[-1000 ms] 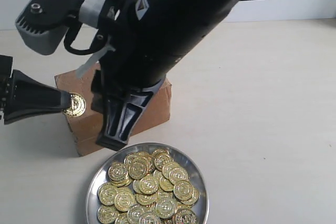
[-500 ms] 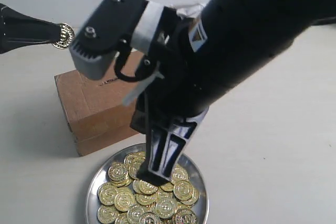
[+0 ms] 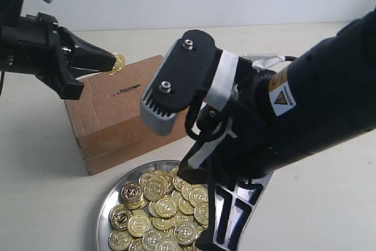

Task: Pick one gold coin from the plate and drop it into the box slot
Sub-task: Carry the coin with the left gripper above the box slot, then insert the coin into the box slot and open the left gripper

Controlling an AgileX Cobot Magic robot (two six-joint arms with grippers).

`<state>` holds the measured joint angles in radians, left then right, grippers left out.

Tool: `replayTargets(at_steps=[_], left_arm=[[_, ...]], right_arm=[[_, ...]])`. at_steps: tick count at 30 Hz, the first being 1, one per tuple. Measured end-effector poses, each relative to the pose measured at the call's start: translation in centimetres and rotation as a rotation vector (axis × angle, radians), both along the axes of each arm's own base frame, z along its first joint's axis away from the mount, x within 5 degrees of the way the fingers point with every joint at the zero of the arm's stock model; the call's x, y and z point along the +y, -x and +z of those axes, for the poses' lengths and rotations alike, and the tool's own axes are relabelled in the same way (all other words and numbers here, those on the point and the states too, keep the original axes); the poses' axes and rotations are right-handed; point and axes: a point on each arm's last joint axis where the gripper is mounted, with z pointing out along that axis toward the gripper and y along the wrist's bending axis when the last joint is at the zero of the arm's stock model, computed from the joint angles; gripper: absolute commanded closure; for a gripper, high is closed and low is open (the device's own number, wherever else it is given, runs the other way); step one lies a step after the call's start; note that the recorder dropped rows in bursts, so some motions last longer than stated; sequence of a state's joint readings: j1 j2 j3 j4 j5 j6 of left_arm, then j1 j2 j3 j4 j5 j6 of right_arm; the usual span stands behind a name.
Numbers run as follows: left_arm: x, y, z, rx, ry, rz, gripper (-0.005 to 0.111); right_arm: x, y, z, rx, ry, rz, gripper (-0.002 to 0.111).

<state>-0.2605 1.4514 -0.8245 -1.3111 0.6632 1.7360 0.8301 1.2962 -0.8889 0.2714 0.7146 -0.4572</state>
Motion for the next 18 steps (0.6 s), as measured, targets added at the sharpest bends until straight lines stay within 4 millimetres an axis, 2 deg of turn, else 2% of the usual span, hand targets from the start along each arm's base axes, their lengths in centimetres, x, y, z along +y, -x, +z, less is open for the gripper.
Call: replayTargets(at_steps=[9,18], left_arm=[[-1.3,-4.3,-1.5,-0.02,-0.063,-0.021,0.107],[-1.3,-4.8,-2.9,-0.019,-0.156,-0.102,0.107]], right_arm=[[-1.3,1.2,0.8,-0.019,-0.037,-0.009,0.108],[-1.6,1.5,1.5,-0.035,-0.061,-0.013,0.108]])
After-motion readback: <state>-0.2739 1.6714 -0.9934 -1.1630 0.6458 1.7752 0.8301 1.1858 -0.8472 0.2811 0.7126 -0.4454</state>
